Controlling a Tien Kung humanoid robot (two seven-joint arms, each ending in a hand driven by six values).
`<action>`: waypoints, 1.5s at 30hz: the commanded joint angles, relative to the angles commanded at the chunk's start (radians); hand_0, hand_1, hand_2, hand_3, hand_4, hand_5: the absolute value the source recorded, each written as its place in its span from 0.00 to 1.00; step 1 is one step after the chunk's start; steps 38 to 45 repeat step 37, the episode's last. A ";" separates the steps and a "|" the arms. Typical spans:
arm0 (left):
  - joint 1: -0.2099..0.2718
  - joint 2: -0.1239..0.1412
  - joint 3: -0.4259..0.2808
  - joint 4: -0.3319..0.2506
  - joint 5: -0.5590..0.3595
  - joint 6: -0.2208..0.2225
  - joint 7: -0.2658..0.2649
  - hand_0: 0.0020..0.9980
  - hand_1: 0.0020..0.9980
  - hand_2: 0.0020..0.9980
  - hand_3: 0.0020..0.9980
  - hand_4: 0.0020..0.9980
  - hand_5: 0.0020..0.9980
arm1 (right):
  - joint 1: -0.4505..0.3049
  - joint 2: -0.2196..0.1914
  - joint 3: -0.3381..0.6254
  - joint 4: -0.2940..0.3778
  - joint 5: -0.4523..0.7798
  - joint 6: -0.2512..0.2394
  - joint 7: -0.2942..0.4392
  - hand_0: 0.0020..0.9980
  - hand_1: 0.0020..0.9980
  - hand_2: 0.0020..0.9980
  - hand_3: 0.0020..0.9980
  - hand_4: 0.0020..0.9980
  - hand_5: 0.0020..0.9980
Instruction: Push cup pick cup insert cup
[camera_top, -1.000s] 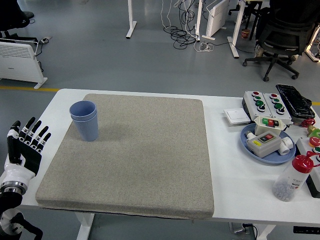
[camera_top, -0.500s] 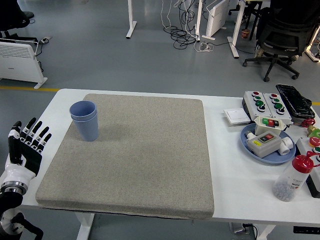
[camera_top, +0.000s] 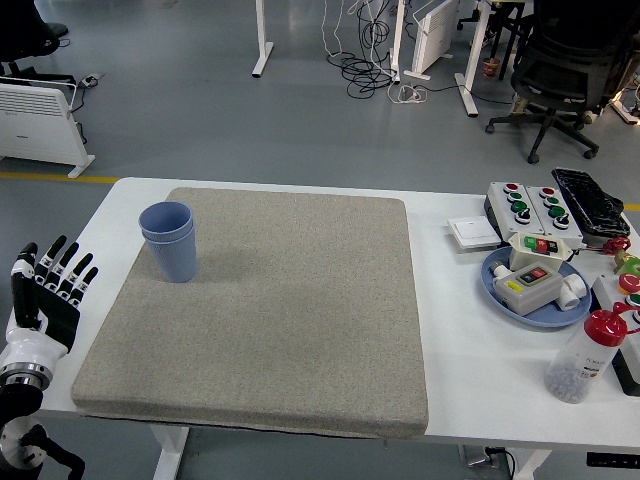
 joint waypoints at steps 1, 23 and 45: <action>0.000 0.000 0.000 0.000 0.000 0.000 0.000 0.89 0.89 0.95 0.92 0.59 1.00 | 0.000 0.000 0.000 0.000 0.000 0.000 0.000 0.70 0.64 0.65 0.59 0.08 0.46; 0.007 -0.001 -0.005 0.003 -0.003 0.002 -0.003 0.89 0.89 0.96 0.92 0.60 1.00 | -0.012 0.003 0.020 0.002 -0.033 0.003 -0.018 0.70 0.64 0.65 0.59 0.08 0.46; 0.015 -0.003 0.000 0.005 -0.003 0.002 -0.003 0.89 0.89 0.96 0.92 0.60 1.00 | -0.021 0.003 0.031 0.002 -0.053 0.004 -0.024 0.70 0.64 0.65 0.59 0.08 0.45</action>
